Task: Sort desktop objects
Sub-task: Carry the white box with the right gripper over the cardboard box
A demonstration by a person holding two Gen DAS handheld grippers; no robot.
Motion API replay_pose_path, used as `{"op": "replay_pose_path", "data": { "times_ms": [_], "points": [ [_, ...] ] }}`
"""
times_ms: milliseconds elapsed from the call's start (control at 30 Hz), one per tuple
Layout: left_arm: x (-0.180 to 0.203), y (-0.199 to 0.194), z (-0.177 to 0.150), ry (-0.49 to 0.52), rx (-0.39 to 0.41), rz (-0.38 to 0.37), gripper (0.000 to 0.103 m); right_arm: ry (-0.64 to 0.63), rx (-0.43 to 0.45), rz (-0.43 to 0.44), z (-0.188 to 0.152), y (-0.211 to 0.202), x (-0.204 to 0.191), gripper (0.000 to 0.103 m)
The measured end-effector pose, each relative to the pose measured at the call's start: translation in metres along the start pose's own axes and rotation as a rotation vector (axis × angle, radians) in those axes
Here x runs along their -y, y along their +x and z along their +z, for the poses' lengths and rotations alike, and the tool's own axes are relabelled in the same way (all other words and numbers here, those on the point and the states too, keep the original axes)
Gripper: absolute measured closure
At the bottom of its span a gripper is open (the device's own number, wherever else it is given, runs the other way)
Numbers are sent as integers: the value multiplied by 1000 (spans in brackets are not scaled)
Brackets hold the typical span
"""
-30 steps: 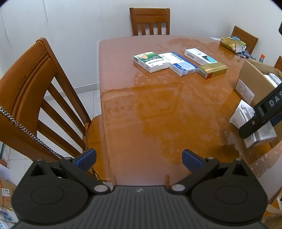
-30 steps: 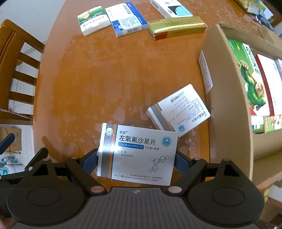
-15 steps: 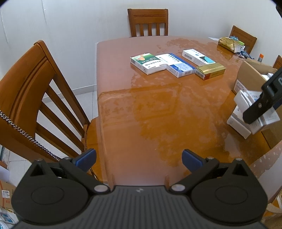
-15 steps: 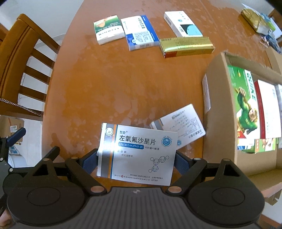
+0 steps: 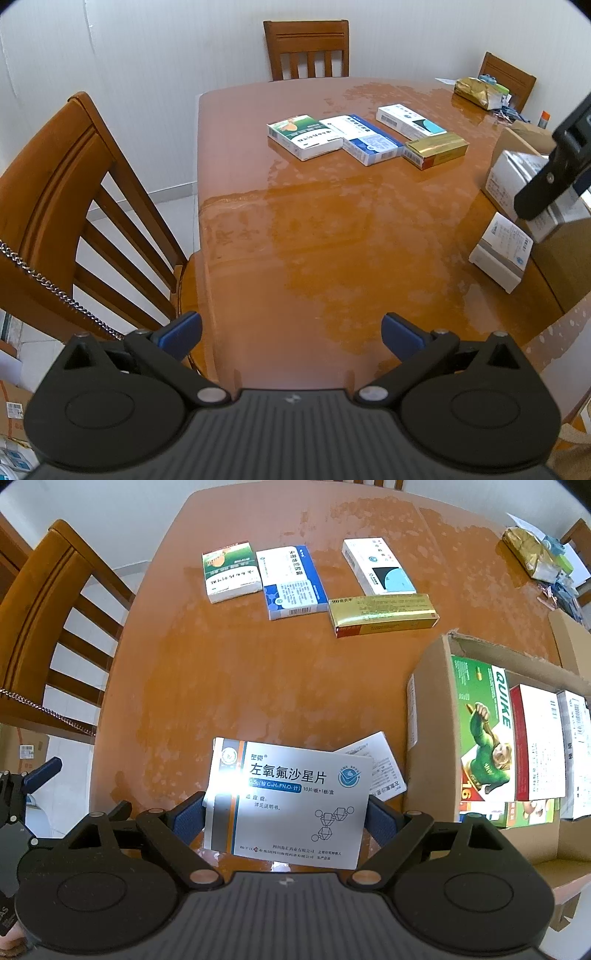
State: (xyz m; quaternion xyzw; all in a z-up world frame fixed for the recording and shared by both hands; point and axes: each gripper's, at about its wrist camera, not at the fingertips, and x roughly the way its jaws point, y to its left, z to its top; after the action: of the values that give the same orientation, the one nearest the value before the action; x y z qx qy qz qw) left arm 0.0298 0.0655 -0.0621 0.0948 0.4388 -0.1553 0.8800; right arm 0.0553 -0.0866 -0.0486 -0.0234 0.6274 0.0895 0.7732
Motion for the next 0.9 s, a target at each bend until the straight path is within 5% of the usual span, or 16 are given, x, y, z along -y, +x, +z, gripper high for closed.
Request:
{"op": "replay_pose_path", "data": {
  "times_ms": [100, 900],
  "points": [
    [3, 0, 1, 6, 1, 1, 0, 3, 11, 2, -20, -38, 18, 12],
    [52, -2, 19, 80, 2, -24, 0, 30, 95, -18, -28, -95, 97, 12]
  ]
}}
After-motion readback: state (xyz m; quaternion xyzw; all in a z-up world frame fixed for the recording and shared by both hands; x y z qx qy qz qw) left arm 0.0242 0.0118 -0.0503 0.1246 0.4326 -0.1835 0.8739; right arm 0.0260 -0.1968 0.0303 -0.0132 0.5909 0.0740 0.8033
